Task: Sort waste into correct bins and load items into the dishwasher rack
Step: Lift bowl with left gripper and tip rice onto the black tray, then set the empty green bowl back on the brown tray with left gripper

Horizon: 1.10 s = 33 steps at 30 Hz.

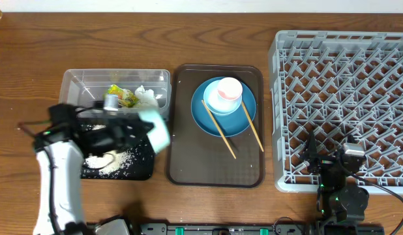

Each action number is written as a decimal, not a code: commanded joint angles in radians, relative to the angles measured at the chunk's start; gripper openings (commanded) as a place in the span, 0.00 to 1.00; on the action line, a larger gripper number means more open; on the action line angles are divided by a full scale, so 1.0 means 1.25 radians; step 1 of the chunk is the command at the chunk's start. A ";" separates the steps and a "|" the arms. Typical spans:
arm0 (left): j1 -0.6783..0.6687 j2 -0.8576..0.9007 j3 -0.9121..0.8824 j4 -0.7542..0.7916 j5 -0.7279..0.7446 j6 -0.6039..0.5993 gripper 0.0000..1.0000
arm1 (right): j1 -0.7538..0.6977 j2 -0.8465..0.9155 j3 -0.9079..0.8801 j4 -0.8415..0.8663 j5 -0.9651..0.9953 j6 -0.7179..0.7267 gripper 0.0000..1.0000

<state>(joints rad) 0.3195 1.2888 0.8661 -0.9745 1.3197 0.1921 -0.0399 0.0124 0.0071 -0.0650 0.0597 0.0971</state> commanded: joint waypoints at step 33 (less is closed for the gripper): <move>-0.787 0.041 0.021 0.283 -0.863 -0.526 0.14 | -0.008 -0.001 -0.001 -0.003 0.003 0.005 0.99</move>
<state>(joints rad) -0.6624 1.3281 0.8669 -0.6155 0.2687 -0.4614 -0.0399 0.0124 0.0071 -0.0650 0.0597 0.0967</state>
